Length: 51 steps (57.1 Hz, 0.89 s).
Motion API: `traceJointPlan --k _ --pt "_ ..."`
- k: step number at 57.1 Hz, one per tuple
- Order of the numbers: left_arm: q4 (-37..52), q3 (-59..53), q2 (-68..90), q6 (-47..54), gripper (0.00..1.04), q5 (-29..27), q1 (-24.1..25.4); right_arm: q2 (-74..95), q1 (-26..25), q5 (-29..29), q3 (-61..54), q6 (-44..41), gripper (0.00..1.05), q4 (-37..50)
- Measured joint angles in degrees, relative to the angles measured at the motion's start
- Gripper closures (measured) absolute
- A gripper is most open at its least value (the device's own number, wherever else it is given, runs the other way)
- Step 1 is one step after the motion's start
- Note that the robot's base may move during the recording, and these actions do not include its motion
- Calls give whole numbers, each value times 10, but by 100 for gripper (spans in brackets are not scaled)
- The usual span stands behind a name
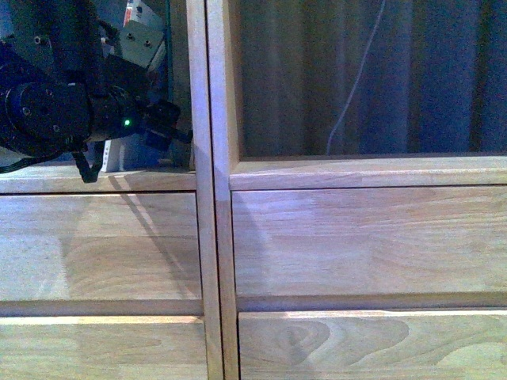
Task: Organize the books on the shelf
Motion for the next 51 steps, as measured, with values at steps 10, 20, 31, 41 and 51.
traceJointPlan --k 10,20,31,41,51 --pt "16 -34 -14 4 17 3 -2 0 0 0 0 0 7 0" --pt "39 -92 -65 -1 8 18 -8 0 0 0 0 0 7 0" --pt "98 -209 -171 -9 7 45 -22 0 0 1 0 0 7 0" --pt "112 -346 -296 -21 7 49 -28 0 0 1 0 0 7 0" --pt "103 -471 -433 -53 7 66 -14 0 0 1 0 0 7 0"
